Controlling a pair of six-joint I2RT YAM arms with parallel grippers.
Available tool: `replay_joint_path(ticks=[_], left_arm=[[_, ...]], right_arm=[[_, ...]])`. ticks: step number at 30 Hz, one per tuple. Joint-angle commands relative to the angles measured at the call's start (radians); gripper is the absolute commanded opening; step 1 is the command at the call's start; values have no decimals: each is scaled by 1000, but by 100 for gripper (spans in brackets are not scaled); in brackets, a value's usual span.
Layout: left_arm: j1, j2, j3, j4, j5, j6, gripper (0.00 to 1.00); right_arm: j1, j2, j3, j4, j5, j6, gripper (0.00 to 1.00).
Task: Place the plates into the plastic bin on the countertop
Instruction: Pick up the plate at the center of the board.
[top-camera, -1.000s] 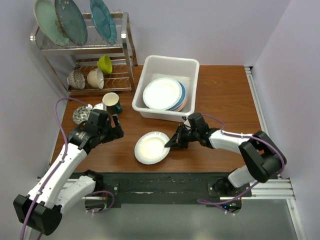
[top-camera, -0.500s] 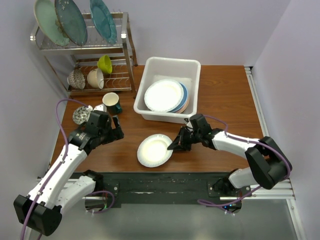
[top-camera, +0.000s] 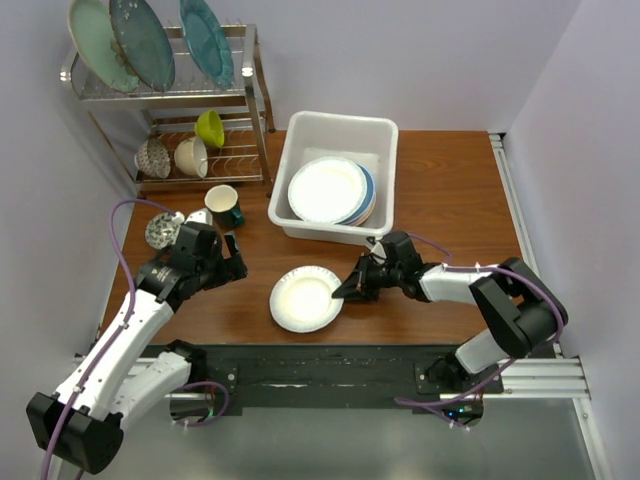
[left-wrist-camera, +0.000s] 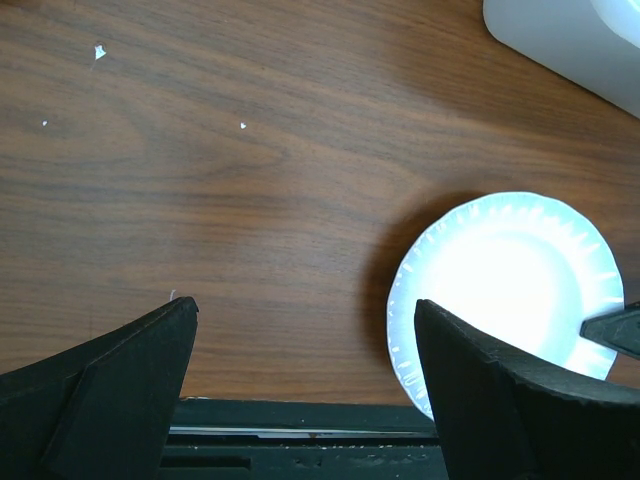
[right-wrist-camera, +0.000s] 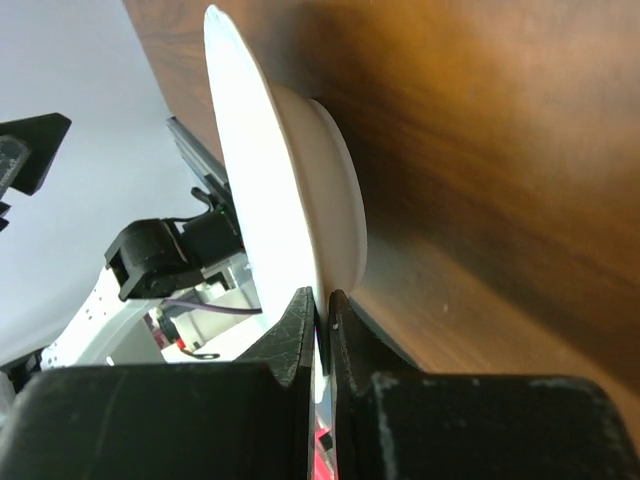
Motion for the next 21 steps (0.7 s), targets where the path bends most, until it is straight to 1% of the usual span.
replay_joint_path(ticks=[1,4,7,12,14,16,19,20,21], left_arm=[[-4,-14,-2,8,-1,-13,95],[-6,-14,-1,3,-3,-11,95],[-4,-18,2,-4,-7,-11,95],[-4,-21,2,-12,-13,-11,95],[-4,-23,-1,-12,-13,-13,95],[-4,-23,-4,-9,-12,-14,95],[-4,-20,-5,-7,-13,-11,95],[-4,-17,-5,-6,-12,-11,95],[-4,-12,-7,-3,-12,-11,95]], right_arm=[[-56,106,28,97,66,-52,0],[-81,187,60,156,32,-27,0],[-84,247,107,138,19,-31,0],[-85,287,66,282,-14,81,0],[-85,264,31,301,-18,89,0],[-85,234,6,279,-17,69,0],[-87,143,-21,186,-1,5,0],[-85,117,-27,126,5,-27,0],[-85,67,-40,100,9,-40,0]])
